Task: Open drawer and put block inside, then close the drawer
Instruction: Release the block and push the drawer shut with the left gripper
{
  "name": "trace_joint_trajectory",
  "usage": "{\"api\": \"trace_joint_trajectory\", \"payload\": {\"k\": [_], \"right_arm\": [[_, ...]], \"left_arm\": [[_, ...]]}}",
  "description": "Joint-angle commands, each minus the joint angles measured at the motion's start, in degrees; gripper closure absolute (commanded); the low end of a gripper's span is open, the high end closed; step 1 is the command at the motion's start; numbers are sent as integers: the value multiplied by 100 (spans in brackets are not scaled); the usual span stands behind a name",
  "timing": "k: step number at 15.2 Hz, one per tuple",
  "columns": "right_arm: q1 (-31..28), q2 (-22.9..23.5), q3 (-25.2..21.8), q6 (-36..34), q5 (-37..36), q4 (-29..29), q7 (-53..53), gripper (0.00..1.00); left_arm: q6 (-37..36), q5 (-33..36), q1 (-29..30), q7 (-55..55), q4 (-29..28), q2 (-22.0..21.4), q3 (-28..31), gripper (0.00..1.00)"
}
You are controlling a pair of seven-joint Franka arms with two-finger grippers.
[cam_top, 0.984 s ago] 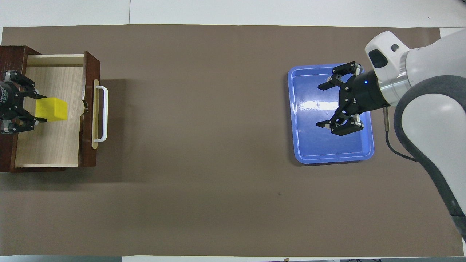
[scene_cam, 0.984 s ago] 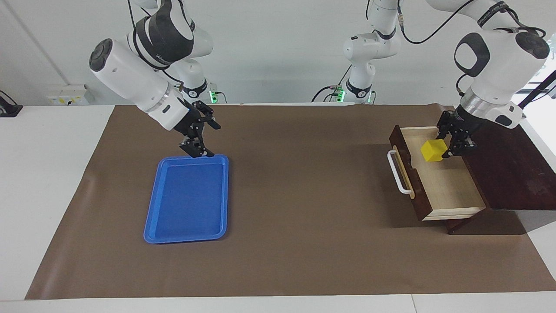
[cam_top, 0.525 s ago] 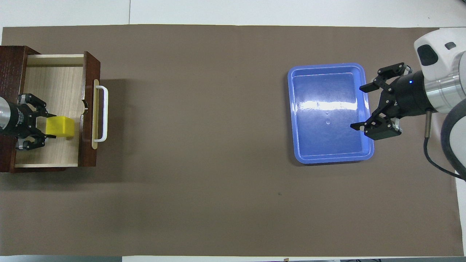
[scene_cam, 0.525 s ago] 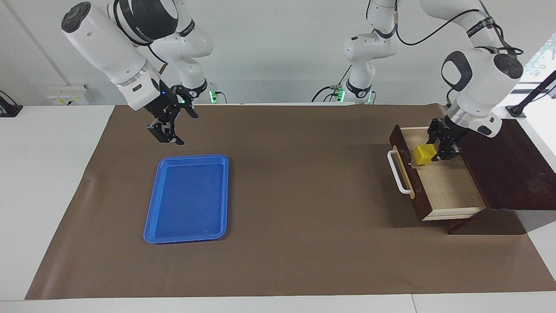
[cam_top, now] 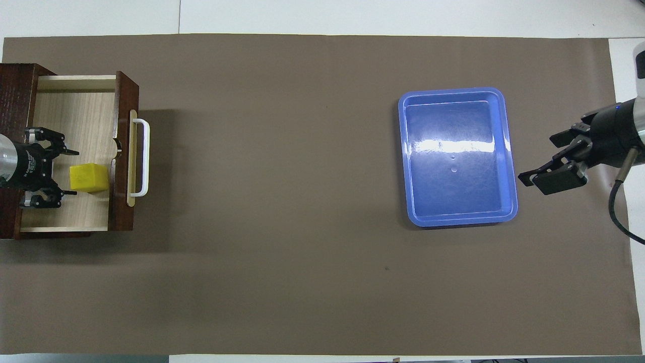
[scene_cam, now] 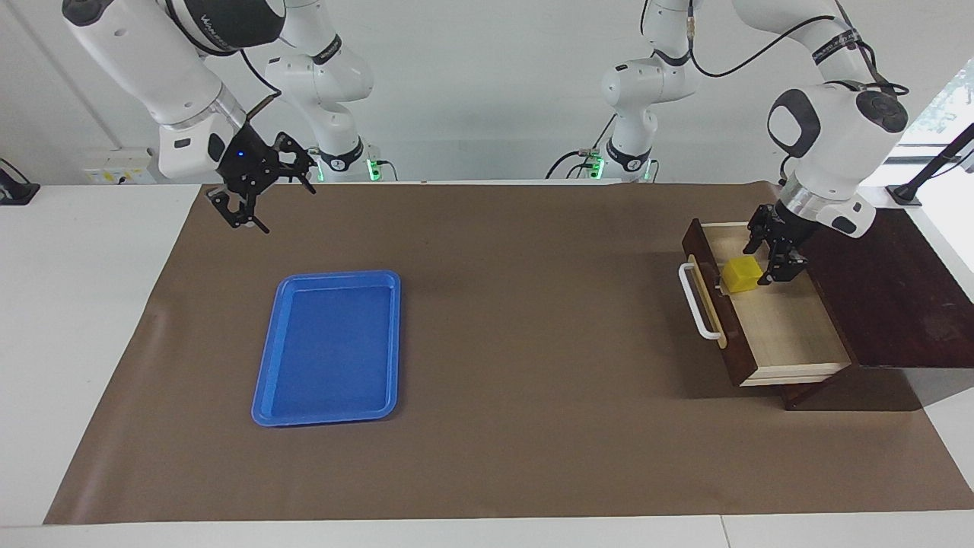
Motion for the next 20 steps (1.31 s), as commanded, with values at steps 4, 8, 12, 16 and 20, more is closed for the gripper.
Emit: {"api": "trace_joint_trajectory", "payload": {"k": [4,8,12,16,20], "right_arm": [[-293,19,68,-428,-725,162,1451,0],[-328,45,68,-762,-1026,275,2532,0],[-434,115,68,-1254,-1149,697,2851,0],[-557,141,103,-1440,-1289,891,2859,0],[-548,45,138,-826,-1500,497,3141,0]], "left_arm": [[-1088,21,-844,-937,1317,319,-29,0],[-412,407,-1559,-1291,606,328,-29,0],[195,469,-1366,-1292,184,354,-20,0],[486,654,-1164,-1239,43,416,-12,0],[574,926,-997,-1213,95,468,6,0]]}}
